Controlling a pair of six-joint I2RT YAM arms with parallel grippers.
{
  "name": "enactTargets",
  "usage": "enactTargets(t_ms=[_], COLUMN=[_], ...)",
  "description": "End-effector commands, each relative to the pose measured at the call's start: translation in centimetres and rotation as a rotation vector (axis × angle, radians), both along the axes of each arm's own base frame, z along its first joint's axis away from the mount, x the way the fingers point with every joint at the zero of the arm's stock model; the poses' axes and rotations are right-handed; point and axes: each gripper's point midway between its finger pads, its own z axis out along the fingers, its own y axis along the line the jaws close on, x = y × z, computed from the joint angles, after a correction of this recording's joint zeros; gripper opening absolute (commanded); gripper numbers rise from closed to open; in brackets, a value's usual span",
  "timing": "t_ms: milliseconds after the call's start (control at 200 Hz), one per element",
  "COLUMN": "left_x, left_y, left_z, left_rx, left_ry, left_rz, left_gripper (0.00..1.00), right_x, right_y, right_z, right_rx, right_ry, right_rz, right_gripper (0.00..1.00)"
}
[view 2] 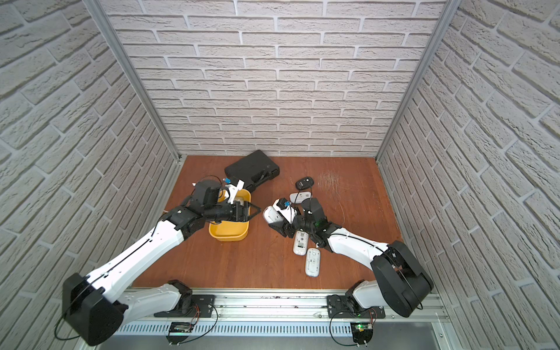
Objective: Put the mouse in the storage box
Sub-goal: Pick up the mouse from the center of the board.
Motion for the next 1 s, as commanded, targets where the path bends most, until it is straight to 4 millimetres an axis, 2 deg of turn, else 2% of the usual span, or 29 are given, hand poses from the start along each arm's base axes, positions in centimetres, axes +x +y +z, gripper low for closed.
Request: enactTargets(t_ms=[0,115,275,380,720,995], left_x=[1.0,1.4,1.3,1.3,0.9,0.9], left_y=[-1.4,-2.2,-3.8,-4.1,-5.5,-5.8], left_z=[0.0,-0.9,-0.8,-1.0,-1.5,-1.6], left_rx=[0.031,0.048,0.049,0.054,0.020,0.015], left_ry=[-0.040,-0.026,-0.033,-0.023,0.010,0.021], left_rz=[0.003,0.004,-0.025,-0.027,-0.056,-0.064], left_gripper=[0.84,0.82,0.76,0.73,0.45,0.14], right_x=[-0.1,-0.4,-0.6,-0.7,-0.8,-0.7], right_y=[0.7,0.8,1.0,1.0,1.1,1.1], right_z=[3.8,3.8,3.8,3.7,3.8,3.5], right_rx=[0.090,0.094,0.094,0.092,0.080,0.070], right_ry=[-0.104,-0.100,-0.101,-0.100,-0.095,-0.083], right_rz=[0.019,0.032,0.043,0.043,0.048,0.046], right_gripper=[0.42,0.42,0.41,0.42,0.42,0.43])
